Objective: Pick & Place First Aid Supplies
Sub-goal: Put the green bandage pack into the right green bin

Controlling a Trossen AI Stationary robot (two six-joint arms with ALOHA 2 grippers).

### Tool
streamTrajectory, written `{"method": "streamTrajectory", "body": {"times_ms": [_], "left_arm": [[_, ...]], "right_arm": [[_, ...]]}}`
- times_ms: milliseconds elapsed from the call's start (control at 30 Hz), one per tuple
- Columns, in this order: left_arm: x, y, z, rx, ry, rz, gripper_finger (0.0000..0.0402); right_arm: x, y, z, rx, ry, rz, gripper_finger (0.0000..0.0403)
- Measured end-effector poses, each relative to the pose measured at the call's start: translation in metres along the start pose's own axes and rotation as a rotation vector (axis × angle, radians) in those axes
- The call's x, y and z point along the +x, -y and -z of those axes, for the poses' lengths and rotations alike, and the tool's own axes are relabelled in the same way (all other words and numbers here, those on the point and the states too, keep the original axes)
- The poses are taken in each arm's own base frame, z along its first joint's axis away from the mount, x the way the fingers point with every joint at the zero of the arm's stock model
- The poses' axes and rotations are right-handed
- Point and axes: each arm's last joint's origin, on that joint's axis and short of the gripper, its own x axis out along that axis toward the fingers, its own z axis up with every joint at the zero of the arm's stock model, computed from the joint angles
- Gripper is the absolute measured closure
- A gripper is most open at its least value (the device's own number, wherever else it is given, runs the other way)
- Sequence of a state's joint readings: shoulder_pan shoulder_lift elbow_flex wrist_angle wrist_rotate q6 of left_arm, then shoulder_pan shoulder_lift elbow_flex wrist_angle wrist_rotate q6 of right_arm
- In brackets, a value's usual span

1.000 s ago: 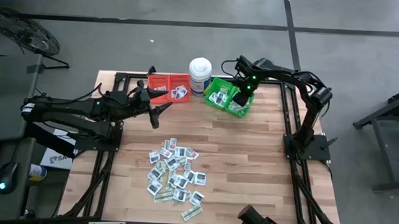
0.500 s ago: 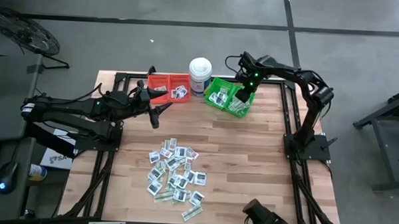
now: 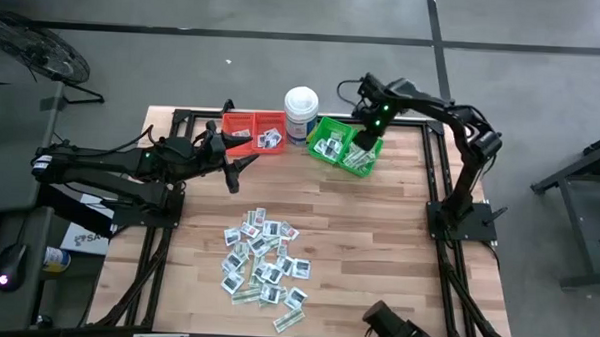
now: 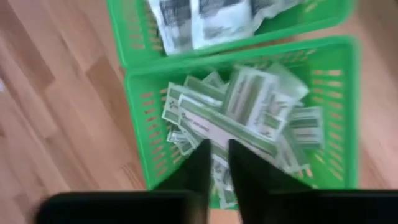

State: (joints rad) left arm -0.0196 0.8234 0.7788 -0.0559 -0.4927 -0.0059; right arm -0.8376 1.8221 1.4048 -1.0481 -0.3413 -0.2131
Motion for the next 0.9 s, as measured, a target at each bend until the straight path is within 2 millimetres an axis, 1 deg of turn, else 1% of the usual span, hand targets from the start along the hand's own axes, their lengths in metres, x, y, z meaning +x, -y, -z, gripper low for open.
{"method": "streamTrajectory", "body": {"times_ms": [33, 67, 267, 333, 433, 533, 633, 800, 900], "left_arm": [[0.000, 0.000, 0.000, 0.000, 0.000, 0.000, 0.0184], [0.000, 0.000, 0.000, 0.000, 0.000, 0.000, 0.0184], [0.000, 0.000, 0.001, 0.003, -0.007, 0.000, 0.0184], [0.000, 0.000, 0.001, 0.005, -0.012, 0.000, 0.0184], [0.000, 0.000, 0.002, 0.004, -0.022, 0.001, 0.0184], [0.000, 0.000, 0.002, 0.003, -0.021, 0.001, 0.0184], [0.000, 0.000, 0.002, 0.003, -0.020, 0.001, 0.0184], [0.000, 0.000, 0.003, 0.005, -0.023, 0.001, 0.0184], [0.000, 0.000, 0.003, 0.005, -0.023, 0.001, 0.0184]], "right_arm": [[0.003, -0.002, 0.000, -0.003, -0.008, 0.018, 0.0383], [0.006, -0.004, 0.000, -0.005, -0.013, 0.033, 0.0392], [0.011, -0.016, -0.003, 0.007, -0.018, 0.119, 0.0400], [0.018, -0.021, -0.002, 0.015, -0.021, 0.133, 0.0401], [0.032, -0.025, 0.006, 0.035, -0.063, 0.165, 0.0402], [0.045, -0.023, 0.012, 0.058, -0.068, 0.209, 0.0402], [0.051, -0.016, 0.015, 0.075, -0.047, 0.215, 0.0402], [0.050, -0.011, 0.016, 0.092, -0.037, 0.204, 0.0402], [0.041, -0.015, 0.016, 0.074, -0.038, 0.193, 0.0402]]}}
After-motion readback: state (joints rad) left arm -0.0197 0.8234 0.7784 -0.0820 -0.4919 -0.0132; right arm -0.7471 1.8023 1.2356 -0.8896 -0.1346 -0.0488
